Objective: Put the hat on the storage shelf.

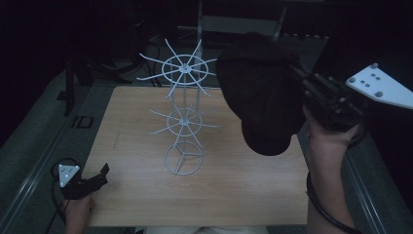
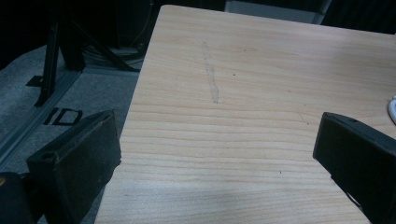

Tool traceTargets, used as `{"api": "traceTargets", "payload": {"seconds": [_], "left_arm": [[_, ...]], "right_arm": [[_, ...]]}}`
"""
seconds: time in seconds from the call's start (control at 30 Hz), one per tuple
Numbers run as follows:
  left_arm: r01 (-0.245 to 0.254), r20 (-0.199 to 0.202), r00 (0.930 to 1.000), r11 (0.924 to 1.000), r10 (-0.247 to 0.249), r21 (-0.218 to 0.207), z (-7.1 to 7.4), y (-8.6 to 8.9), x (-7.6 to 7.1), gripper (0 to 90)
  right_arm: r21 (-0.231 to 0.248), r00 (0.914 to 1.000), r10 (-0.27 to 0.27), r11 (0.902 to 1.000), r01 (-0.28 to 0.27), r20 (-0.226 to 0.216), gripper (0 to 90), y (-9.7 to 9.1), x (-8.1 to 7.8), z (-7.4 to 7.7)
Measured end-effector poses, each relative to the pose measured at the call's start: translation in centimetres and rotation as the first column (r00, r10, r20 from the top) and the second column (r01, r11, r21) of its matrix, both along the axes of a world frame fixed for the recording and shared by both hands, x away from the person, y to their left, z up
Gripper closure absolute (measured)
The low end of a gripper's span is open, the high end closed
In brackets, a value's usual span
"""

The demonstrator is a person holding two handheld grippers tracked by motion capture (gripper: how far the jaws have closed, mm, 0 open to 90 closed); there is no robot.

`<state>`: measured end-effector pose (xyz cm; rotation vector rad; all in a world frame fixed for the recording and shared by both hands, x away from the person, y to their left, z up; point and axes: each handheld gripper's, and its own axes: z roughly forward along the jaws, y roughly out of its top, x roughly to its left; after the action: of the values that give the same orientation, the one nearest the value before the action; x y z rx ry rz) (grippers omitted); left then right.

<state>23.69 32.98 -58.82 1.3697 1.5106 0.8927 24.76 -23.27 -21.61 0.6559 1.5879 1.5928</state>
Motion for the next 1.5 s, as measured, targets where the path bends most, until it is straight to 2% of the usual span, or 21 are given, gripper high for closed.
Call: {"api": "traceTargets", "payload": {"seconds": [0.17, 0.27, 0.43, 0.57, 0.6, 0.67, 0.87, 1.03, 1.23, 1.37, 1.4, 1.43, 1.5], "left_arm": [[0.002, 0.001, 1.0, 1.0, -0.002, -0.001, 0.0, 0.0, 0.0, 1.4], [0.002, 0.001, 1.0, 1.0, -0.002, -0.001, 0.0, 0.0, 0.0, 1.5], [0.003, 0.001, 1.0, 1.0, -0.003, -0.003, 0.0, 0.0, 0.0, 1.4], [0.002, 0.0, 1.0, 1.0, -0.002, -0.001, 0.0, 0.0, 0.0, 1.4], [0.002, 0.0, 1.0, 1.0, -0.002, -0.001, 0.0, 0.0, 0.0, 1.5], [0.002, 0.0, 1.0, 1.0, -0.002, 0.0, 0.0, 0.0, 0.0, 1.4], [0.003, 0.0, 1.0, 1.0, -0.003, 0.0, 0.0, 0.0, 0.0, 1.4], [0.004, -0.001, 1.0, 1.0, -0.004, 0.001, 0.0, 0.0, 0.0, 1.4], [0.003, -0.001, 1.0, 1.0, -0.003, -0.001, 0.0, 0.0, 0.0, 1.4], [0.003, 0.0, 1.0, 1.0, -0.003, -0.001, 0.0, 0.0, 0.0, 1.5], [0.004, 0.0, 1.0, 1.0, -0.004, -0.002, 0.0, 0.0, 0.0, 1.5], [0.003, 0.0, 1.0, 1.0, -0.003, -0.003, 0.0, 0.0, 0.0, 1.4], [0.002, -0.001, 1.0, 1.0, -0.002, -0.002, 0.0, 0.1, 0.0, 1.4]], "right_arm": [[-0.021, 0.997, 0.077, 0.9968, -0.077, -0.003, 84.1, 2.5, -0.3, 0.0], [-0.052, 0.9937, 0.112, 0.9923, -0.112, -0.004, 84.0, 3.9, -0.6, -0.2], [-0.11, 0.9864, 0.159, 0.9805, -0.163, -0.041, 83.9, 5.5, -0.4, -1.6], [-0.111, 0.9778, 0.194, 0.973, -0.202, -0.079, 83.8, 5.7, -0.1, -3.2], [-0.12, 0.9738, 0.205, 0.969, -0.216, -0.098, 83.7, 5.9, 0.1, -4.1], [-0.118, 0.9729, 0.206, 0.9688, -0.218, -0.105, 83.6, 5.9, 0.2, -4.5], [-0.106, 0.9611, 0.233, 0.9625, -0.25, -0.148, 83.5, 5.7, 0.5, -6.8], [-0.101, 0.9553, 0.242, 0.9599, -0.262, -0.169, 83.2, 5.6, 0.9, -8.1], [-0.096, 0.9511, 0.248, 0.9584, -0.269, -0.184, 82.0, 5.5, 1.2, -9.6], [-0.091, 0.9515, 0.244, 0.9603, -0.264, -0.188, 78.7, 5.5, 1.3, -9.8], [-0.088, 0.9521, 0.242, 0.9611, -0.262, -0.187, 76.0, 5.4, 1.3, -9.8], [-0.073, 0.9526, 0.245, 0.9624, -0.262, -0.18, 66.3, 5.2, 1.2, -9.9], [-0.064, 0.9541, 0.246, 0.9636, -0.26, -0.171, 64.3, 5.0, 1.2, -10.0]]}}
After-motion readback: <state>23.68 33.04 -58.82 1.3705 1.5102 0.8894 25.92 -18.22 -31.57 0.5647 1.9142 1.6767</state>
